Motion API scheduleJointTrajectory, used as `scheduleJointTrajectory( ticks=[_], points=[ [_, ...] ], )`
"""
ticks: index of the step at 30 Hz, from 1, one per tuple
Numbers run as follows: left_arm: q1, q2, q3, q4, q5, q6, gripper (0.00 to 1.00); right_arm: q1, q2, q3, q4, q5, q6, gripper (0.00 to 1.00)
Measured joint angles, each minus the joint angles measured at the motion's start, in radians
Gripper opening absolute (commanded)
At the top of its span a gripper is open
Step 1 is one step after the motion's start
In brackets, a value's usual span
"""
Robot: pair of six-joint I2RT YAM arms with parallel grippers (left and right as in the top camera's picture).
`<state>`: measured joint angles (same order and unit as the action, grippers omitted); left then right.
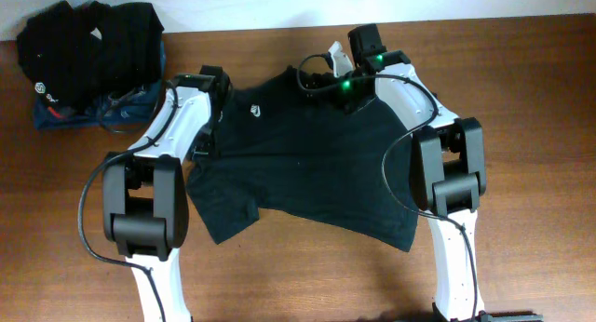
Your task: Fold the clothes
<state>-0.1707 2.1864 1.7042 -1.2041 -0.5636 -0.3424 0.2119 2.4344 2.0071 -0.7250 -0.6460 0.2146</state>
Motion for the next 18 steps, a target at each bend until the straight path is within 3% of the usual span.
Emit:
scheduleJointTrajectory(
  ticks=[7, 18],
  points=[
    [0.111, 0.000, 0.033, -0.061, -0.024, -0.055, 0.99, 0.021, 0.000, 0.000, 0.016, -0.056, 0.080, 0.99],
    [0.140, 0.000, 0.048, -0.055, -0.025, -0.071, 0.99, 0.113, 0.000, 0.000, 0.004, -0.012, 0.386, 0.99]
  ],
)
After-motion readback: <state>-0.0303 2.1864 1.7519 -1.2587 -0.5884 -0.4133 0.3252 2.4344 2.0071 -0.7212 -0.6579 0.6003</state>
